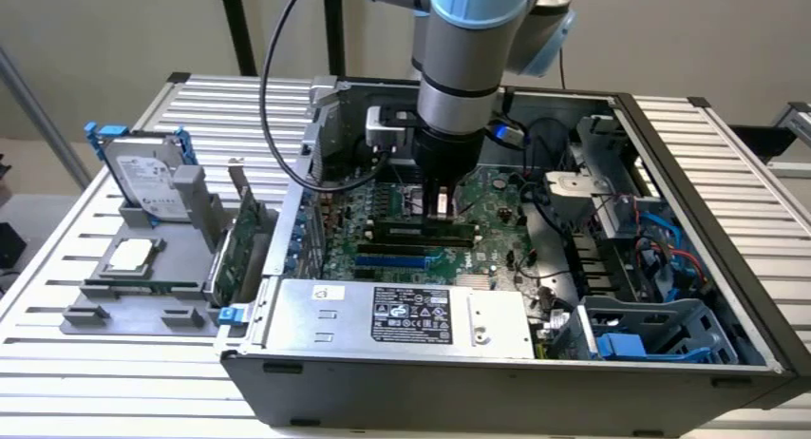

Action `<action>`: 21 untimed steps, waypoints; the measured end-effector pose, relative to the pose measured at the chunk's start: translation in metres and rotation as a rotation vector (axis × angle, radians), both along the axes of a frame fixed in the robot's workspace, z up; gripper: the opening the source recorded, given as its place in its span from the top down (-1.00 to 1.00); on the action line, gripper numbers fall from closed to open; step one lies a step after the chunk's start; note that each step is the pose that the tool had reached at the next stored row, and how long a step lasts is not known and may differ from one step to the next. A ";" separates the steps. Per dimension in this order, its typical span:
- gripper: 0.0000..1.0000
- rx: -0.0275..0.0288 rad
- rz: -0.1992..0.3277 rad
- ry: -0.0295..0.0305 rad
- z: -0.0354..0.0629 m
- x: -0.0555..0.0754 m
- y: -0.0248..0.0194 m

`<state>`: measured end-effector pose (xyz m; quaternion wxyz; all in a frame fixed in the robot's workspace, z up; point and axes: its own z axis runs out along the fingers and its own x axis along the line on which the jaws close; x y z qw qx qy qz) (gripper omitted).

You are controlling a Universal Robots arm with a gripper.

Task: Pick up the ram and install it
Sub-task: 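Insert the ram into the slot, then press down the ram until it locks into place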

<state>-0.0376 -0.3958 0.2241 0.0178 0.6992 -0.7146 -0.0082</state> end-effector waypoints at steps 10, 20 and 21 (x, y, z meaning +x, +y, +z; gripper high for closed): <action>1.00 -0.0025 0.000 -0.0022 -0.0024 -0.001 0.0026; -1.00 -0.0100 0.000 -0.0021 -0.0074 -0.001 0.0028; -1.00 -0.0099 0.000 -0.0022 -0.0072 -0.001 0.0028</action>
